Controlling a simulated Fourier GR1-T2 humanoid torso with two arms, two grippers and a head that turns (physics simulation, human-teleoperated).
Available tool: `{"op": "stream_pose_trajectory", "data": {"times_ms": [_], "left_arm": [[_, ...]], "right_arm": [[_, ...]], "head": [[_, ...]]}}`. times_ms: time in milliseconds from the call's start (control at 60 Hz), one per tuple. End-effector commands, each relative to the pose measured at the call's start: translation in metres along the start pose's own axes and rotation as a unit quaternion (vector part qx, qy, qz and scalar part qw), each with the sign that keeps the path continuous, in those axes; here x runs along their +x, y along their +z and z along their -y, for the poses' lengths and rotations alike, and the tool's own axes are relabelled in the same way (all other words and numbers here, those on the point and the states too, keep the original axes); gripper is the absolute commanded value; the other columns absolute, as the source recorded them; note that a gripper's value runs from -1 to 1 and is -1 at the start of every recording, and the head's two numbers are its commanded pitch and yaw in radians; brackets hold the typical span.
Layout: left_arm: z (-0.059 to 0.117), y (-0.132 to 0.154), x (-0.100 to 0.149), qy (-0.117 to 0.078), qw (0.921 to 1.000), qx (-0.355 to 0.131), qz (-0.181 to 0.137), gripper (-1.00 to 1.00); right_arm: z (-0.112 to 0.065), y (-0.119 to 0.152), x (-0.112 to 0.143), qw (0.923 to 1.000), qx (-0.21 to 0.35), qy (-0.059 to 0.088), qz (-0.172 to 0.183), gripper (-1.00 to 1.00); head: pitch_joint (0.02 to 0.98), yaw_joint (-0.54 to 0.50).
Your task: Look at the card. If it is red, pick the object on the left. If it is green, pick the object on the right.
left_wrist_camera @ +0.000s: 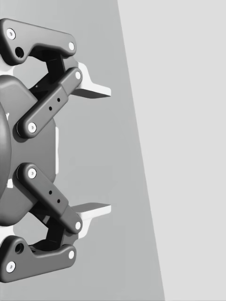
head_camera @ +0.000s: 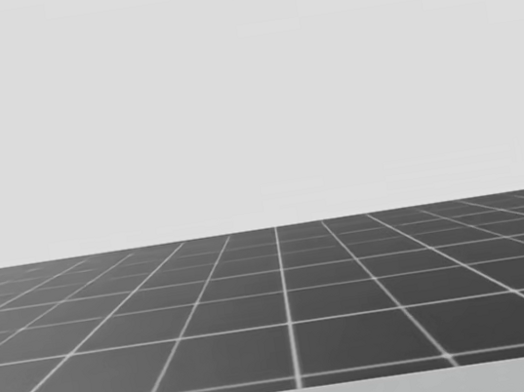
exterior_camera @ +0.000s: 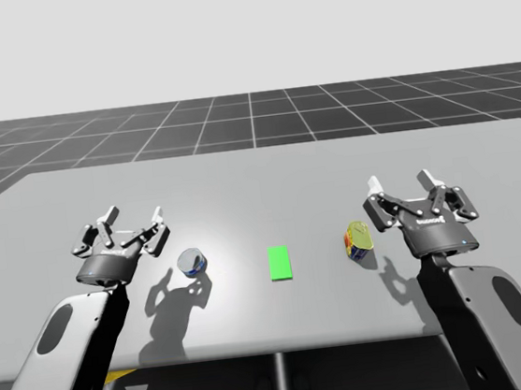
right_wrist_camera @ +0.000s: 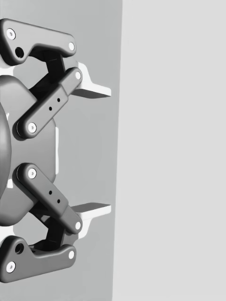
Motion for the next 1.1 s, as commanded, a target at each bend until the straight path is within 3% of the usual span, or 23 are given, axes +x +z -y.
{"op": "stream_pose_trajectory", "data": {"times_ms": [17, 233, 850, 1100], "left_arm": [[-0.0001, -0.0001, 0.0, -0.001, 1.0, 0.0, 0.0, -1.0], [-0.0005, 0.0, 0.0001, 0.0, 1.0, 0.0, 0.0, -1.0], [-0.004, -0.0002, 0.0036, 0.0, 0.9999, 0.0, 0.01, -1.0], [-0.003, -0.0001, 0.0056, 0.0, 0.9999, -0.002, 0.013, -1.0]], "right_arm": [[-0.0002, 0.001, -0.001, 0.9999, -0.012, 0.006, -0.005, -1.0], [-0.001, -0.0006, -0.0021, 0.9999, 0.007, 0.003, -0.013, -1.0], [-0.0023, -0.0045, -0.0067, 0.9999, -0.004, 0.014, -0.007, -1.0], [-0.0009, -0.0051, -0.0059, 0.9999, -0.007, 0.013, -0.007, -1.0]], "head": [[0.077, 0.02], [0.158, 0.02], [0.746, -0.01], [0.913, -0.05]]}}
